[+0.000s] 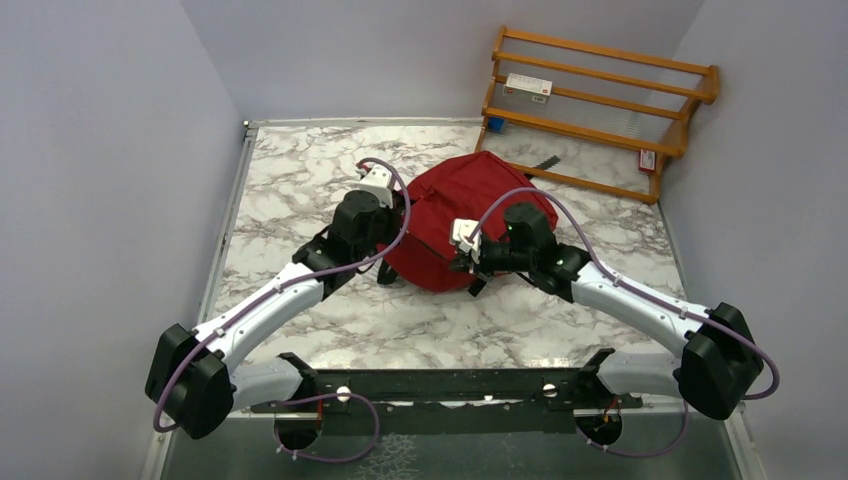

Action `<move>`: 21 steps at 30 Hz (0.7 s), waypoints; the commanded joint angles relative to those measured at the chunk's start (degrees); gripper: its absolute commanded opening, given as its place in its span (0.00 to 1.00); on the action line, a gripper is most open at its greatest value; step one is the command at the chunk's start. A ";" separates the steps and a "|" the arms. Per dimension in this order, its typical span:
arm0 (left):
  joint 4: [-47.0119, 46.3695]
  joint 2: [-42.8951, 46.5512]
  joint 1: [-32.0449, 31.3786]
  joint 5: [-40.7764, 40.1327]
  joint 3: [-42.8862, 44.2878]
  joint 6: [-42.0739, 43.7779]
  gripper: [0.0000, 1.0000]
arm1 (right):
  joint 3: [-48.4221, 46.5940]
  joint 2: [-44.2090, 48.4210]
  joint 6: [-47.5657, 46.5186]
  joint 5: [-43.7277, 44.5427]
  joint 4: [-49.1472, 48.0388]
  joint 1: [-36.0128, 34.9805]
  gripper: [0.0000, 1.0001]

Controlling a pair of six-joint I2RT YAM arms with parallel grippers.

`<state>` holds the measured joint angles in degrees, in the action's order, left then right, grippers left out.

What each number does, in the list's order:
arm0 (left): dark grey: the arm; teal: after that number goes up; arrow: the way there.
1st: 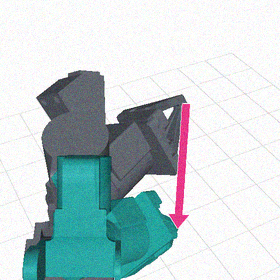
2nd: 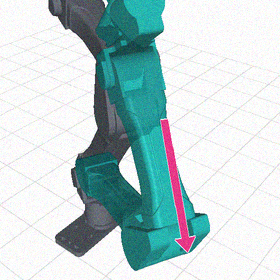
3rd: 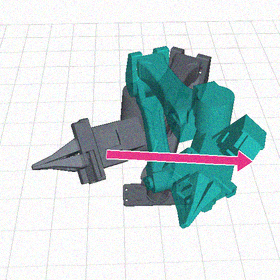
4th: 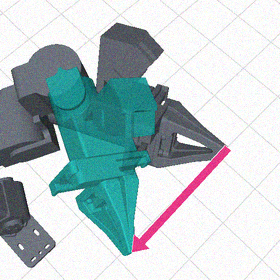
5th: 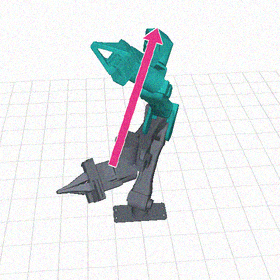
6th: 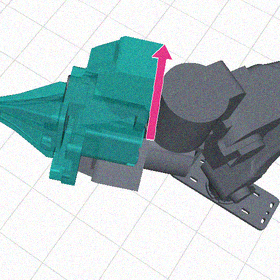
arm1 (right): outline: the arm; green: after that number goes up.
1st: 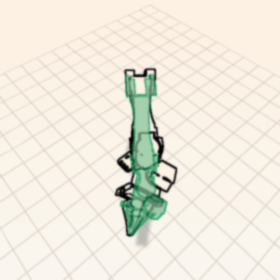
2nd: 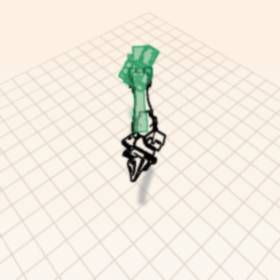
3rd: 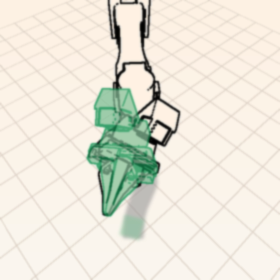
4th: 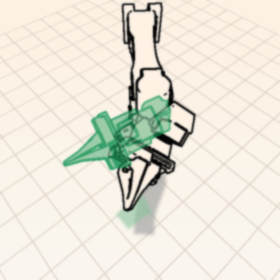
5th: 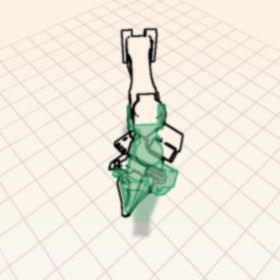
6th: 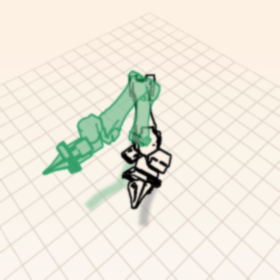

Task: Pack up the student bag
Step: Zip the student bag at the center of the board.

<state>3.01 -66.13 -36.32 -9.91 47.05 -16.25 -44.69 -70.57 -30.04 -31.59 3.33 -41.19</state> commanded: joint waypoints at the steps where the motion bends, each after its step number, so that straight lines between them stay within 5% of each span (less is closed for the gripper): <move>1: -1.72 -1.72 4.01 -5.64 3.66 3.00 0.00 | -2.41 1.56 -0.96 2.52 12.70 -0.22 0.01; 15: -1.99 -8.19 10.55 -6.34 7.32 5.90 0.00 | -6.41 3.66 -0.50 4.73 24.51 -0.24 0.01; 18: -2.55 -8.29 10.83 -1.00 8.01 7.41 0.00 | -6.95 4.89 -0.35 3.74 25.05 -0.22 0.02; 21: -4.60 -7.81 10.83 9.24 7.57 7.68 0.00 | -7.17 7.04 1.79 -1.13 21.05 -0.24 0.17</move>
<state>3.18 -74.35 -29.15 -4.12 52.45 -13.04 -51.22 -68.07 -31.46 -26.68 17.28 -41.19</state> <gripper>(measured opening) 0.011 0.105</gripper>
